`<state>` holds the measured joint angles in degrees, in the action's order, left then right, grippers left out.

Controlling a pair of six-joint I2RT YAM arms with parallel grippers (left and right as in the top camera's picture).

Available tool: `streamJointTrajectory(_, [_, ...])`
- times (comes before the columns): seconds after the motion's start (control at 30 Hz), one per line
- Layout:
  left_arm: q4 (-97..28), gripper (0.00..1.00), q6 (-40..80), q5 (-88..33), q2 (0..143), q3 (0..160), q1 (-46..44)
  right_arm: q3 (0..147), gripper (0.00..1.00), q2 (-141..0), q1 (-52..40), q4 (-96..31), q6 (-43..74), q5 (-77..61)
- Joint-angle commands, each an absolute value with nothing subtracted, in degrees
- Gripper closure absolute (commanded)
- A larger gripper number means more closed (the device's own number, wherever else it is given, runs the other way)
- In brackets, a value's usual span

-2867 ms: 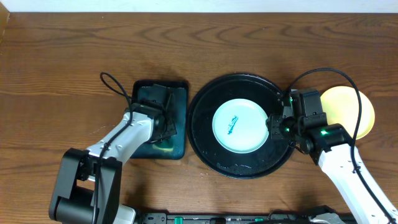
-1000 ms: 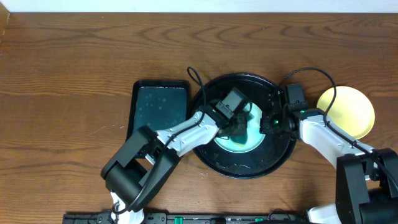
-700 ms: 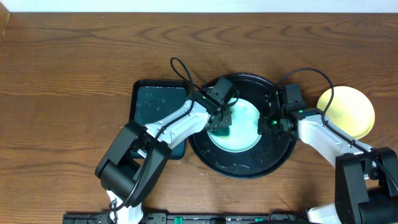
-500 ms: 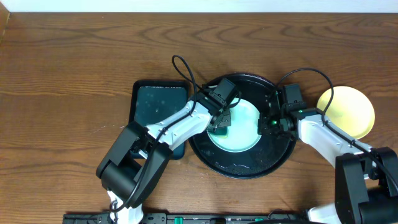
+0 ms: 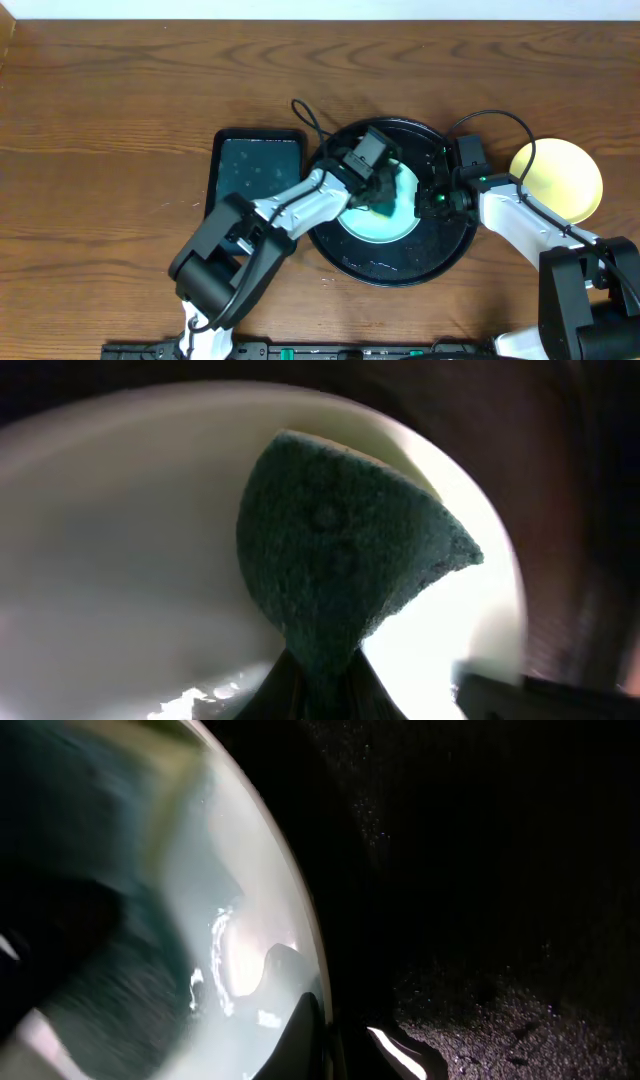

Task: Clean dirty plates on tray and stack at the side
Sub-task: 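Scrub the white plate with the sponge while the right gripper holds it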

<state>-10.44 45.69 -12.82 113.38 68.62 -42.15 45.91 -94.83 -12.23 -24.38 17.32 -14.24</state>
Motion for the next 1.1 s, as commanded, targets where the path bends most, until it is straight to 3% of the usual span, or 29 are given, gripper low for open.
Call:
streamJointTrajectory(0.0, [-9.9,0.93,48.4,-19.2,115.5,67.5,-46.1,44.8,0.99,-96.4,-12.9,-25.2,14.9,-9.5])
streamJointTrajectory(0.17, [-11.3,0.93,45.6,-15.7,115.5,67.5,-46.0,44.8,0.99,-96.4,-13.6,-25.3,14.9,-9.5])
streamJointTrajectory(0.4, [-26.6,0.93,40.8,10.8,115.3,67.5,-41.1,44.8,0.99,-96.4,-13.6,-25.3,14.9,-9.5])
streamJointTrajectory(0.6, [-31.8,0.93,37.4,28.9,115.2,67.6,-40.3,44.8,0.99,-96.4,-13.6,-25.4,14.9,-9.5])
streamJointTrajectory(1.07, [-48.0,0.92,37.1,32.2,107.5,79.8,-42.8,44.9,0.99,-96.2,-13.6,-25.8,14.9,-9.2])
